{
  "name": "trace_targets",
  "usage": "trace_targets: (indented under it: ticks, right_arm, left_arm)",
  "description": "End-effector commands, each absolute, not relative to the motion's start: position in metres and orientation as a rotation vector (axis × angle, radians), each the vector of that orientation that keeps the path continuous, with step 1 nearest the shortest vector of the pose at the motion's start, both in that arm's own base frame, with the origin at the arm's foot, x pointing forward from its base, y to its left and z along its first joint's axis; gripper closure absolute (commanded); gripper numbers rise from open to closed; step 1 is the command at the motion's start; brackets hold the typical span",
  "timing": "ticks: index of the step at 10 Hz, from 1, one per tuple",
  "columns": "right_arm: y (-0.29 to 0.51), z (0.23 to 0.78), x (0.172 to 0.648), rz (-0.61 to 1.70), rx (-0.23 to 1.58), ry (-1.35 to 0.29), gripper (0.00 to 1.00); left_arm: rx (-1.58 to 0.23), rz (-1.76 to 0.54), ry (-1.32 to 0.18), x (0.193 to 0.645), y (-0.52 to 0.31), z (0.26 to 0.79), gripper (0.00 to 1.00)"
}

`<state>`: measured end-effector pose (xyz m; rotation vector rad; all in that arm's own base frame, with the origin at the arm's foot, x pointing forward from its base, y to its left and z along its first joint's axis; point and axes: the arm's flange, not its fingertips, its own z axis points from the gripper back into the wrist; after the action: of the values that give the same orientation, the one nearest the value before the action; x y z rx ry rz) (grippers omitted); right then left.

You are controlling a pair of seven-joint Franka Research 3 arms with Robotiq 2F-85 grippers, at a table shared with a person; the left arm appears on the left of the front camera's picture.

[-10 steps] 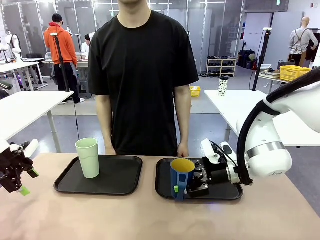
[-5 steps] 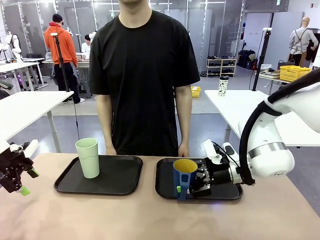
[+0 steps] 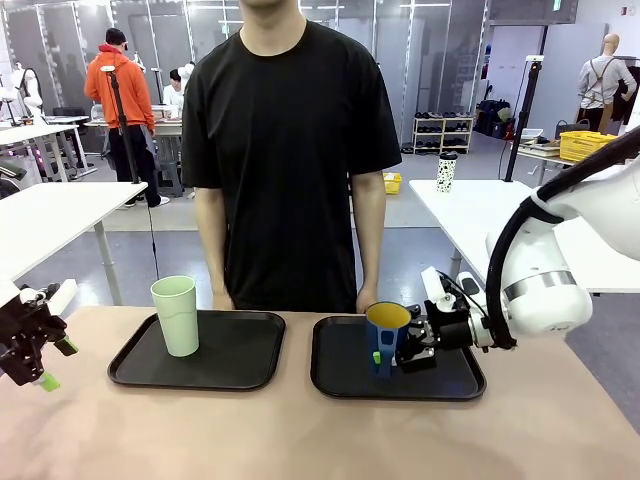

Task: Sort and store the cups by type.
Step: Pick up the Handle plastic cup and place it into the empty Flat Tray.

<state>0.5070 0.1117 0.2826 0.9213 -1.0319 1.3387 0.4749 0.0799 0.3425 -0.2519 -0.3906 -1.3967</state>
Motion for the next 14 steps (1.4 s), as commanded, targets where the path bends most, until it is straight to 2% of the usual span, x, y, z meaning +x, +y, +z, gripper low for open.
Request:
trace_targets:
  ticks: [1, 7, 14]
  right_arm:
    - [0.106, 0.287, 0.532, 1.312, 0.956, -0.998, 0.28]
    - [0.094, 0.292, 0.555, 1.294, 0.928, -0.973, 0.28]
    - [0.087, 0.246, 0.578, 1.216, 0.904, -1.039, 0.28]
  left_arm:
    - [-0.260, -1.415, -0.391, 0.473, 0.081, 0.342, 0.00]
    - [-0.260, -1.415, -0.391, 0.473, 0.081, 0.342, 0.00]
    - [-0.260, -1.415, -0.391, 0.473, 0.081, 0.342, 0.00]
